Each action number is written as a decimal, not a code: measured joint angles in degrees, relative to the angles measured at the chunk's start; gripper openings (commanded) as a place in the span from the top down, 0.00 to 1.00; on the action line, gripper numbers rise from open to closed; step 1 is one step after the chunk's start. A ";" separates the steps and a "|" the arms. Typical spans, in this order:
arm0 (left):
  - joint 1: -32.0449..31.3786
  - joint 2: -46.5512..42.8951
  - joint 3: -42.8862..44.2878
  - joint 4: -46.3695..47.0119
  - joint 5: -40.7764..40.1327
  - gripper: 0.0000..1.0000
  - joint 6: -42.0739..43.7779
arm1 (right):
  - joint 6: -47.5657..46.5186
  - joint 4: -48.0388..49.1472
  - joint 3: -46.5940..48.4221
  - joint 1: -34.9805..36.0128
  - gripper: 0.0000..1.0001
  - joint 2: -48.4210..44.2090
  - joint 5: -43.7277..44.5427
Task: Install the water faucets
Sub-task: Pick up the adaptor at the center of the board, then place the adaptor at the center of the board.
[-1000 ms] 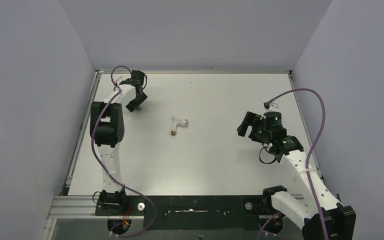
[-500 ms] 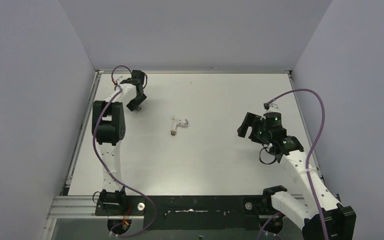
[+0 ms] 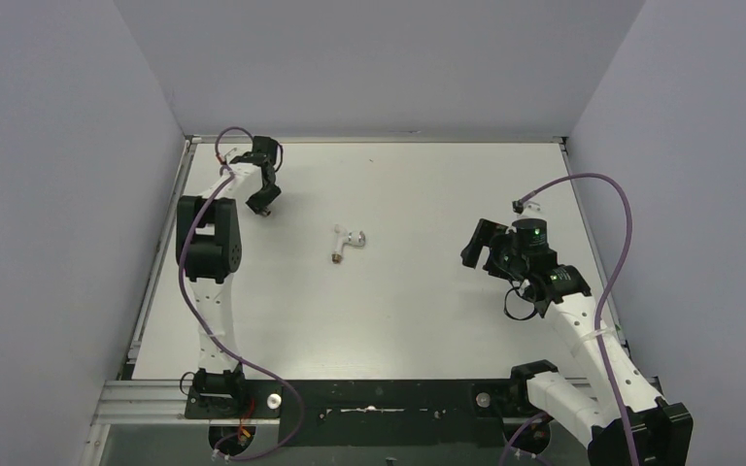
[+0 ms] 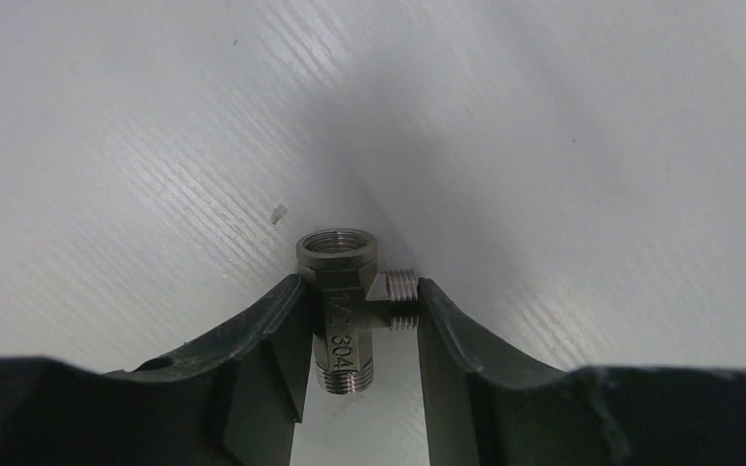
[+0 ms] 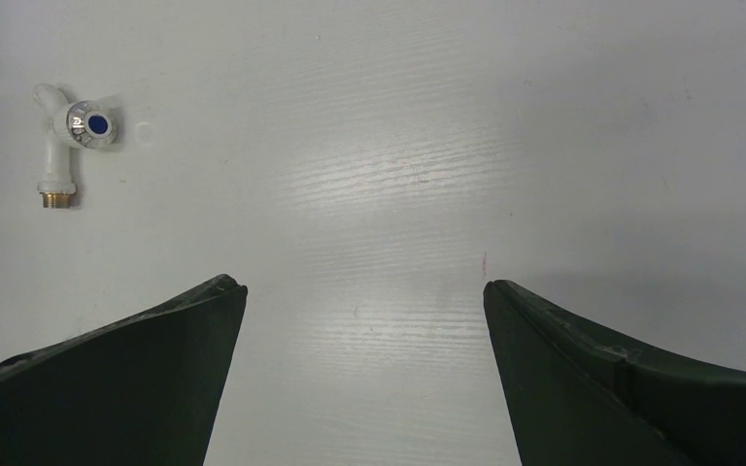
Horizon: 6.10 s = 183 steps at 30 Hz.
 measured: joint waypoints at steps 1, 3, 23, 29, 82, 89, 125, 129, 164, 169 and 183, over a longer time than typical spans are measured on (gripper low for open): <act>0.15 -0.42 -0.63 0.61 0.44 0.94 0.26 | -0.02 0.00 0.00 0.02 0.00 0.00 0.02; 0.55 -2.14 -3.10 2.27 1.73 1.00 1.60 | -0.02 -0.11 0.00 0.00 0.00 0.00 0.22; -15.65 -38.62 -28.85 13.86 13.16 1.00 26.47 | -0.02 -0.55 0.09 0.00 0.00 -3.32 2.38; -32.79 -45.48 -40.30 15.28 12.83 1.00 26.47 | 0.00 -0.55 0.13 0.02 0.00 -4.57 2.67; -54.38 -34.67 -31.91 19.30 9.97 0.36 28.81 | 8.09 -3.32 -0.61 0.02 0.00 -11.58 11.32; -38.25 -43.93 -32.65 18.71 15.96 0.36 38.53 | 8.33 -2.56 -1.64 0.02 0.00 -10.10 9.62; -23.06 -22.97 -28.33 14.43 24.28 0.45 43.04 | 7.39 -1.97 -2.29 0.02 0.00 -8.72 7.19; -18.23 -24.79 -28.00 15.74 27.41 0.50 40.39 | 7.39 -1.97 -2.32 0.02 0.00 -8.72 7.19; -18.53 -7.96 -12.17 9.22 24.63 0.57 27.30 | 7.41 -1.97 -3.28 0.00 0.00 -9.79 7.23; -18.80 -7.69 -11.87 9.20 24.39 0.58 26.43 | 7.41 -2.08 -3.28 0.02 0.00 -10.08 7.26; -18.99 -8.55 -13.99 11.34 24.46 0.77 25.18 | 7.41 -2.58 -3.28 0.02 0.00 -10.80 7.30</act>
